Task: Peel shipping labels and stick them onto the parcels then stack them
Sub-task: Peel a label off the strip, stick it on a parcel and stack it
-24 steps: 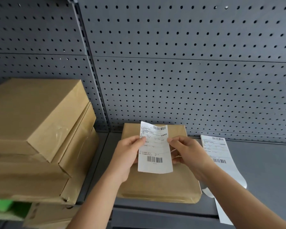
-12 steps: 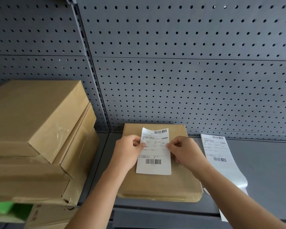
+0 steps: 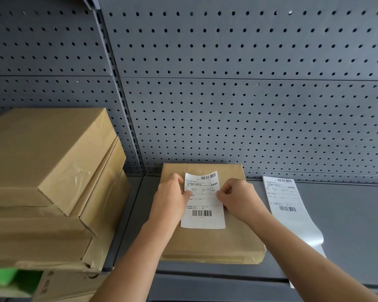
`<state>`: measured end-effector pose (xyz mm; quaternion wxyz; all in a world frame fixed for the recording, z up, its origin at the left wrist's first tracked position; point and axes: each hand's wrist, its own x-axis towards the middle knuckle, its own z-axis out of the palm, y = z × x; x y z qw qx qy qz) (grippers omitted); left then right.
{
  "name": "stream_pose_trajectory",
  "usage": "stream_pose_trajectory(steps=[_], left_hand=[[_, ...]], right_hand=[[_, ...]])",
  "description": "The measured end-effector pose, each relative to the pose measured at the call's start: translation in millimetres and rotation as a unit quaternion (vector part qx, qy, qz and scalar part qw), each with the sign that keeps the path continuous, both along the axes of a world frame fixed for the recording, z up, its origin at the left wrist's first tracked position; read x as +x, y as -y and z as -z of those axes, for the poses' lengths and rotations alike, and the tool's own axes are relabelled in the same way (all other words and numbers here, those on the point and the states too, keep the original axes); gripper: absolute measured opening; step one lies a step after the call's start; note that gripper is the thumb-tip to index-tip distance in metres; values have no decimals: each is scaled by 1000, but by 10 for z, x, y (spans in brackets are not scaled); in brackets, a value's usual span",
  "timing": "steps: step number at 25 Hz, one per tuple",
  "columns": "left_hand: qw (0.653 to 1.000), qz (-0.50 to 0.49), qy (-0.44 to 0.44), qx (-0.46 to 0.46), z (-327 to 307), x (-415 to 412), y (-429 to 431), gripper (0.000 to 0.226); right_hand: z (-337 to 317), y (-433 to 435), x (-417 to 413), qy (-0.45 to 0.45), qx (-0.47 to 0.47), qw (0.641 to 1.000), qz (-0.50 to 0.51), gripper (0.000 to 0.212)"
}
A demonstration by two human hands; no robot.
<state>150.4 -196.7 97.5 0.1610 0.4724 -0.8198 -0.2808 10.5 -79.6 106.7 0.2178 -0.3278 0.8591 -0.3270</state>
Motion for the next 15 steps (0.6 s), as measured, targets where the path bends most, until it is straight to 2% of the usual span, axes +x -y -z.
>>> stream_pose_trajectory(steps=[6,8,9,11,12,15], left_hand=[[1000,12,8,-11,10,8,8,37],[995,54,17,-81,25,50,15,43],[988,87,25,-128,40,72,23,48],[970,163,33,-175,58,90,54,54],[963,199,45,-173,67,81,67,56],[945,265,113,-156,128,35,106,58]], right_hand=[[69,38,-7,-48,24,999,-2,13],[86,22,-4,-119,45,992,-4,18],[101,11,-4,-183,44,982,-11,18],[170,11,6,-308,0,950,-59,20],[200,28,28,-338,-19,936,-101,28],[309,137,128,-319,-17,924,-209,53]])
